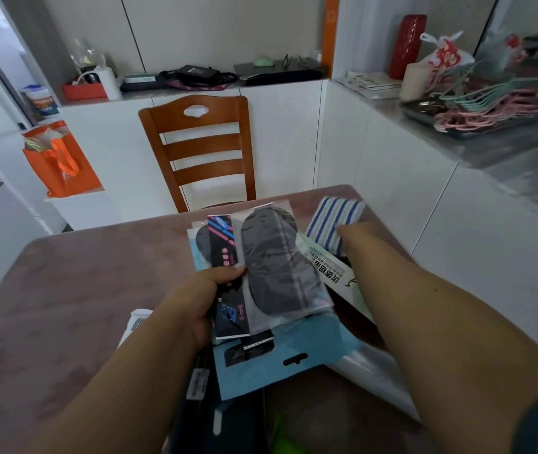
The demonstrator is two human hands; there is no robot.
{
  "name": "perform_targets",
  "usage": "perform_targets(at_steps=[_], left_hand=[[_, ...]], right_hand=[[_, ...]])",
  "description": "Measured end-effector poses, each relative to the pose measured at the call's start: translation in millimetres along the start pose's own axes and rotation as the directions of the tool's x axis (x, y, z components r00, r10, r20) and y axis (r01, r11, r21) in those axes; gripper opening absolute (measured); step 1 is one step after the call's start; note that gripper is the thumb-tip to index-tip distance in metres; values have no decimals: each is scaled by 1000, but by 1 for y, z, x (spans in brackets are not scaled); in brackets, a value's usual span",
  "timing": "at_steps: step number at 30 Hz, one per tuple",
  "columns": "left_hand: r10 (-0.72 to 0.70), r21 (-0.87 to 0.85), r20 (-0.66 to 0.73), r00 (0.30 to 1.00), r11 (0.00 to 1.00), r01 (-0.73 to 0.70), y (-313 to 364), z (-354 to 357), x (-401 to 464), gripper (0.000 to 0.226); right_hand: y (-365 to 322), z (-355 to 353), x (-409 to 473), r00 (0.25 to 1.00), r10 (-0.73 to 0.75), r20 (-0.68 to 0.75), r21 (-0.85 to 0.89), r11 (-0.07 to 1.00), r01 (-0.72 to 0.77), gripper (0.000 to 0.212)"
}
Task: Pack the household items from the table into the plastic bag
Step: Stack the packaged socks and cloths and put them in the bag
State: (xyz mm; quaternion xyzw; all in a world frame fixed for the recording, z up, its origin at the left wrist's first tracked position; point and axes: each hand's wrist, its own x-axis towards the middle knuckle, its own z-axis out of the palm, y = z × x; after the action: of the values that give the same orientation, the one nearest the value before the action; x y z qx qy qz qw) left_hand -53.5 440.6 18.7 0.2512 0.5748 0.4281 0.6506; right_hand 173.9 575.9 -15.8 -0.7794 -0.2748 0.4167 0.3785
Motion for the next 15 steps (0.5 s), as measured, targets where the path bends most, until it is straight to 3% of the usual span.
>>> perform_targets(at_steps=[2, 4, 7, 11, 15], left_hand=[[-5, -24, -16, 1000, 1000, 5, 2, 1, -5, 7], [-3, -45, -46, 999, 999, 1, 2, 1, -12, 10], [32, -60, -82, 996, 997, -37, 4, -3, -26, 25], [61, -89, -78, 995, 994, -68, 1, -10, -59, 27], [69, -87, -52, 996, 994, -73, -2, -17, -104, 44]], right_hand=[[-11, -11, -17, 996, -85, 4, 226, 971, 82, 58], [-23, -27, -44, 977, -212, 21, 431, 884, 182, 36], [-31, -46, -100, 901, -308, 306, 621, 781, 56, 9], [-4, -46, -166, 774, -203, 599, 330, 944, -8, 12], [26, -49, -209, 710, -142, 690, 222, 975, -22, 16]])
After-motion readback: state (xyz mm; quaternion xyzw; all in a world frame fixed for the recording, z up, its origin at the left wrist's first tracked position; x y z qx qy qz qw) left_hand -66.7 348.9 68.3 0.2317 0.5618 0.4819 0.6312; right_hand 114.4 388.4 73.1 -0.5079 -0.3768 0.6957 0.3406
